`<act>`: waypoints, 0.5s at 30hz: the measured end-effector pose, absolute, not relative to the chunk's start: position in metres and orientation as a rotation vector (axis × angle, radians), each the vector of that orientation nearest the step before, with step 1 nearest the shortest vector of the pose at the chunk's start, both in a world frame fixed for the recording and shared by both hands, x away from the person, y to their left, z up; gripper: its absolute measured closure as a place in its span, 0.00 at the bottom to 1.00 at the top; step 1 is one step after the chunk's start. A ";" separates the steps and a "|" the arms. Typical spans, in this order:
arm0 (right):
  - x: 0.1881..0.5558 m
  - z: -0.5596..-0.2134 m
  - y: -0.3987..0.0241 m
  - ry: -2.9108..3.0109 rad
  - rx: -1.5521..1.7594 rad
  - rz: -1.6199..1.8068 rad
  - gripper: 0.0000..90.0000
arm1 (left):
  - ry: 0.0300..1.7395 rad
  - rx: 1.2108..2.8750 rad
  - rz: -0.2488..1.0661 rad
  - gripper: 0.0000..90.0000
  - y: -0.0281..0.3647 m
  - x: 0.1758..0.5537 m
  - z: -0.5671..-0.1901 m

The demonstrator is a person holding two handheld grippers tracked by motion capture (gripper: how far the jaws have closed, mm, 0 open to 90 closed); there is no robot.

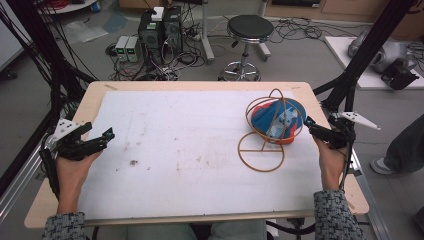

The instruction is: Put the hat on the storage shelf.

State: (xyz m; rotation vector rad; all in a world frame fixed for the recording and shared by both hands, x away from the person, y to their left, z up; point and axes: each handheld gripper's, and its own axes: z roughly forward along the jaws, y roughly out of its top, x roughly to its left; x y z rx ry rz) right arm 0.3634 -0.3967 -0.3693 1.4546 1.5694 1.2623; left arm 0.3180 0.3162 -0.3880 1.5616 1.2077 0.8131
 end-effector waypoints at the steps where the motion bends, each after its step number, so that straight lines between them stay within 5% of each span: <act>1: 0.363 -0.369 -0.397 1.569 1.455 1.262 0.09 | 1.208 1.562 0.813 0.22 0.316 0.318 -0.388; 15: 0.365 -0.371 -0.397 1.576 1.448 1.252 0.09 | 1.203 1.564 0.802 0.22 0.314 0.322 -0.389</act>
